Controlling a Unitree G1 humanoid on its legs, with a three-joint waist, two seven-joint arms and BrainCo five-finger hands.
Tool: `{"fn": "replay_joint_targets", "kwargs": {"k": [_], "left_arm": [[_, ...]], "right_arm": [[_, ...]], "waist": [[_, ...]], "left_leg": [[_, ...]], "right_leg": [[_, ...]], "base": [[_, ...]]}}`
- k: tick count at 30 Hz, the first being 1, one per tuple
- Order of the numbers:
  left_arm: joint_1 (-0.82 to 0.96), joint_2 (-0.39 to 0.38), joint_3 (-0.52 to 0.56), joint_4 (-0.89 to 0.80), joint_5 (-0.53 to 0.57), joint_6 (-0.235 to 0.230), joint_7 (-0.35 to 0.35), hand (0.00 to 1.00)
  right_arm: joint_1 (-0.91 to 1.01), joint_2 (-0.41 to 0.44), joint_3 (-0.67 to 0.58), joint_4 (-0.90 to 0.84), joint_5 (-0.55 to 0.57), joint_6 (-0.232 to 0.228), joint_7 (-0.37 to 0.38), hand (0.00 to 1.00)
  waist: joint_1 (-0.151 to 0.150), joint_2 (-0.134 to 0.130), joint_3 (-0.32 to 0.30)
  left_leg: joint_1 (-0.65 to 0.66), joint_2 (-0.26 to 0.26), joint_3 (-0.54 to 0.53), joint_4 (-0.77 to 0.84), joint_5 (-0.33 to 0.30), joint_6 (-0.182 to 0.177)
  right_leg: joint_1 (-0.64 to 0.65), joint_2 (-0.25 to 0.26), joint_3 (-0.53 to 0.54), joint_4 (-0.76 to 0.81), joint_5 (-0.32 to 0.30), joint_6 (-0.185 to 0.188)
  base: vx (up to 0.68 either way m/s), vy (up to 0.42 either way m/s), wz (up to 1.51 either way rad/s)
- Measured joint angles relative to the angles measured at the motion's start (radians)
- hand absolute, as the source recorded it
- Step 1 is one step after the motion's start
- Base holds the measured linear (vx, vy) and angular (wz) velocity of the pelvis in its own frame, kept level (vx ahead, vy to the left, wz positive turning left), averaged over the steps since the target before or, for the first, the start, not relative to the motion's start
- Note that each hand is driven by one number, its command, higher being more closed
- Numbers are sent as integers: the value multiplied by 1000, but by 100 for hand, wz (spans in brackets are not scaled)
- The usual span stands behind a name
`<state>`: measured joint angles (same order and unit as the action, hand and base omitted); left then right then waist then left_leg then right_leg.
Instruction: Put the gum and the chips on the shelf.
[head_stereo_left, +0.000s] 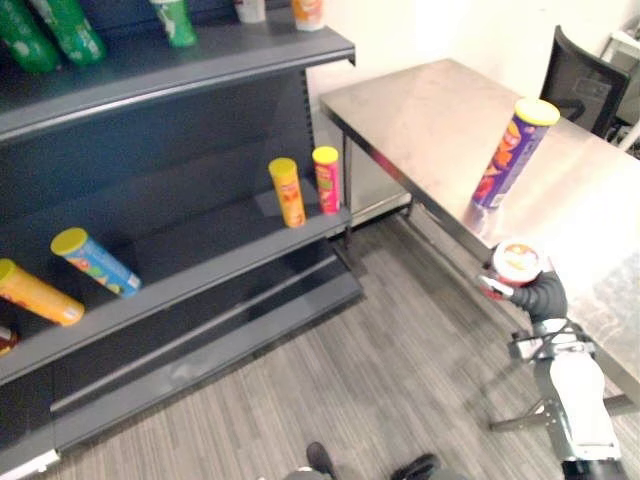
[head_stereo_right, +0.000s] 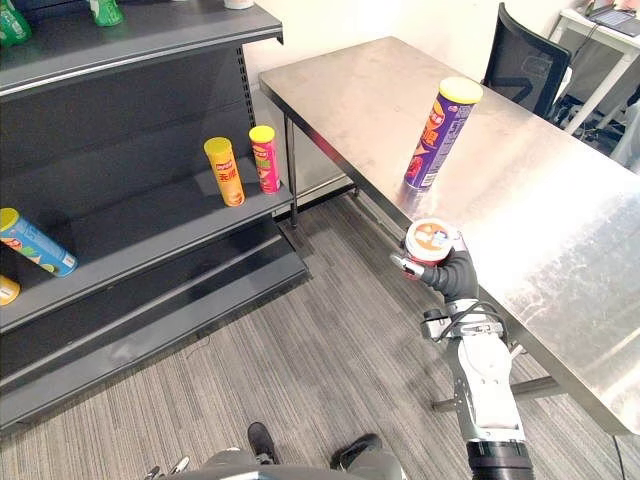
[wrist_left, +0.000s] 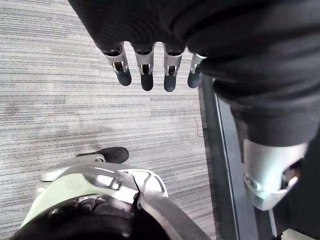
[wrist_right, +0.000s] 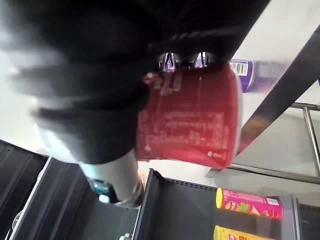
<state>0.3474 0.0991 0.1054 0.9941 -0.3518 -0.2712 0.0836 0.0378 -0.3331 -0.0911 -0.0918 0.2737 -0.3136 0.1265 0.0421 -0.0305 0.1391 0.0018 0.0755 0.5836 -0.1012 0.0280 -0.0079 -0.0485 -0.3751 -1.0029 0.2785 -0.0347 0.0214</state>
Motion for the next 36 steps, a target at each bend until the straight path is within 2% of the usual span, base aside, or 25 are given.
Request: {"fn": "replay_joint_targets", "kwargs": {"k": [4, 6, 8, 9, 11, 13, 14, 15, 16, 17, 19, 21, 23, 24, 27, 28, 32, 33, 36], "left_arm": [[0, -1, 13, -1, -2, 0, -1, 0], [0, -4, 22, -1, -26, 1, 0, 0], [1, -10, 32, -2, -39, 6, 1, 0], [3, -10, 32, 0, -39, 7, 1, 0], [16, -10, 36, -1, -39, 11, 5, 0], [21, -10, 38, -15, -39, 12, 13, 0], [21, -8, 37, -25, -39, 13, 20, 0], [18, 0, 36, -39, -39, 21, 28, 0], [5, 19, 26, -44, -38, 25, 33, 0], [-15, 47, 17, -41, -36, 35, 40, 0], [-30, 63, 16, -30, -37, 43, 44, 0], [-38, 61, 9, -18, -39, 43, 47, 0], [-40, 63, 7, -6, -38, 44, 49, 0], [-39, 62, 7, -5, -38, 44, 50, 0], [-39, 63, 19, -9, -39, 45, 54, 0], [-42, 60, 20, -8, -39, 44, 53, 0], [-49, 15, 20, -7, -39, 40, 46, 0], [-50, 4, 21, -7, -39, 40, 44, 0], [-53, 4, 18, -9, -39, 40, 41, 0]], "right_arm": [[-15, -1, 54, 6, 0, 4, 44, 100], [-34, -2, 89, 35, 1, 9, 77, 100], [-45, -2, 134, 61, 2, 20, 114, 100], [-46, -1, 146, 68, 2, 22, 123, 100], [-47, 0, 190, 68, 9, 24, 155, 100], [-44, 1, 212, 68, 12, 22, 181, 100], [-40, 1, 217, 69, 12, 21, 186, 100], [-29, 9, 218, 69, 12, 17, 187, 100], [-10, 33, 217, 68, 12, 14, 182, 100], [-3, 50, 228, 68, 11, 14, 171, 100], [-3, 62, 244, 68, 11, 2, 158, 100], [-8, 67, 259, 67, 11, -18, 157, 100], [-3, 70, 259, 65, 12, -20, 157, 100], [-1, 70, 258, 63, 12, -20, 156, 100], [-4, 70, 258, 63, 37, -23, 159, 100], [-6, 68, 256, 64, 51, -24, 161, 100], [-14, 63, 255, 65, 82, -25, 161, 100], [-14, 57, 254, 65, 90, -25, 160, 100], [-12, 55, 251, 65, 98, -25, 159, 100]], "waist": [[6, -5, 5], [22, -11, 13], [47, -20, 35], [51, -22, 39], [55, -24, 41], [49, -16, 46], [43, -8, 52], [40, -2, 57], [34, -4, 61], [35, -23, 70], [39, -41, 72], [39, -39, 75], [32, -31, 79], [30, -35, 77], [32, -58, 62], [32, -60, 61], [11, -27, 50], [-10, -20, 46], [-17, -14, 43]], "left_leg": [[-14, 1, -27, 1, 5, 3], [-12, -4, -42, 4, 4, 4], [-18, -12, -73, 67, -31, 15], [-21, -13, -78, 90, -44, 14], [-57, -10, -128, 178, -99, 37], [-89, -8, -191, 230, -123, 52], [-103, -12, -232, 254, -131, 63], [-113, -11, -281, 277, -138, 74], [-135, -16, -345, 298, -143, 81], [-139, -35, -397, 299, -143, 81], [-137, -75, -435, 300, -143, 81], [-137, -100, -466, 315, -153, 86], [-138, -118, -518, 346, -170, 75], [-138, -120, -524, 352, -176, 75], [-138, -122, -551, 374, -200, 36], [-139, -119, -552, 379, -204, 29], [-138, -61, -559, 363, -219, -5], [-134, -35, -533, 347, -216, -17], [-110, -19, -508, 313, -190, -29]], "right_leg": [[1, -4, 1, 8, 0, 0], [1, -23, 5, 39, 0, 0], [24, -53, 27, 76, 0, -1], [35, -61, 27, 80, 0, 0], [57, -80, 40, 103, 17, 3], [33, -82, 171, 153, 62, -66], [1, -81, 289, 211, 95, -119], [-41, -54, 428, 256, 83, -106], [-61, 22, 563, 254, 13, -46], [-70, 84, 661, 229, -52, 6], [-94, 121, 728, 185, -78, 32], [-127, 146, 801, 141, -75, 36], [-138, 174, 880, 77, -59, 61], [-136, 174, 878, 57, -52, 72], [-98, 183, 870, -51, -9, 81], [-87, 186, 862, -65, -13, 93], [-68, 236, 829, -97, -18, 80], [-67, 244, 814, -102, -21, 76], [-60, 251, 804, -102, -25, 70]], "base": [[52, 2, 18], [52, 34, 24], [59, 42, 42], [49, 52, 37], [70, 116, 65], [70, 130, 86], [49, 117, 97], [116, 145, 137], [121, 73, 158], [123, 36, 146], [95, 18, 111], [95, 18, 76], [106, -22, 71], [131, -94, 57], [167, -182, 31], [140, -200, 2], [130, -189, 2], [125, -154, 13], [111, -95, 8]]}}
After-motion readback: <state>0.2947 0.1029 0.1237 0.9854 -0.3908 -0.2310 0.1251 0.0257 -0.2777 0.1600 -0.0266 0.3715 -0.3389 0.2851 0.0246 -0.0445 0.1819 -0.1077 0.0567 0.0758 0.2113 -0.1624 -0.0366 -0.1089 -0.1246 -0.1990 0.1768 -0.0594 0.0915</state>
